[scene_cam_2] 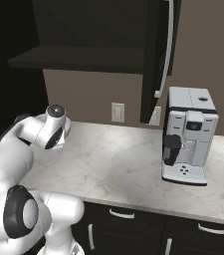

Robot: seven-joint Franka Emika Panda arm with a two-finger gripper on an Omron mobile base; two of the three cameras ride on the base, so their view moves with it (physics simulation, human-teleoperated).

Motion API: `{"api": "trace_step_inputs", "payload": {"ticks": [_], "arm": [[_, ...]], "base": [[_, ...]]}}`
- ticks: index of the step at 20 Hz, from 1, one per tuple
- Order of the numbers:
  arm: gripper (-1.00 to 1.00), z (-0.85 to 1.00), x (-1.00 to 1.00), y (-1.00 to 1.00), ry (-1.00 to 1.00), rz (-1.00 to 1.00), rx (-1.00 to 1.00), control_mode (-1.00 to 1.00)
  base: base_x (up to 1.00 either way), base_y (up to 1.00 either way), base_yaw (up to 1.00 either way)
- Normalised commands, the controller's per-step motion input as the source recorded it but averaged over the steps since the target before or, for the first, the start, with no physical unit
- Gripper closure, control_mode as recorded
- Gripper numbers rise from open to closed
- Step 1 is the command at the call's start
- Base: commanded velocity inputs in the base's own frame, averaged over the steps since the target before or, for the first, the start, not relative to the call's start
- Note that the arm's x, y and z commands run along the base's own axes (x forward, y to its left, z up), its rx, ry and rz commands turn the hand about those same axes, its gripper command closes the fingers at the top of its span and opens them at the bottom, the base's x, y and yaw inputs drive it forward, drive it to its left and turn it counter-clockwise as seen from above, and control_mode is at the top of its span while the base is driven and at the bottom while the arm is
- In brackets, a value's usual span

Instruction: Pick up the bowls on the counter and stack them on top of one another in the open cabinet. Place the smaller bowl on top of the larger bowl.

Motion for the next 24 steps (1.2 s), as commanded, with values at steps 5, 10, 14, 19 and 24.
{"api": "trace_step_inputs", "payload": {"ticks": [5, 10, 14, 19, 24], "arm": [[1.0, 0.68, -0.3, -0.28, 0.0, 0.0, 0.0, -1.0], [1.0, 0.67, -0.45, -0.31, 0.0, 0.0, 0.0, -1.0], [1.0, 0.68, -0.54, -0.3, -0.04, 0.0, 0.0, -1.0], [1.0, 0.67, -0.58, -0.27, -0.06, 0.0, 0.0, -1.0], [1.0, 0.59, -0.53, -0.26, -0.04, 0.0, 0.0, -1.0]], "base": [[0.0, 0.0, 0.0], [0.0, 0.0, 0.0], [0.0, 0.0, 0.0], [0.0, 0.0, 0.0], [0.0, 0.0, 0.0]]}}
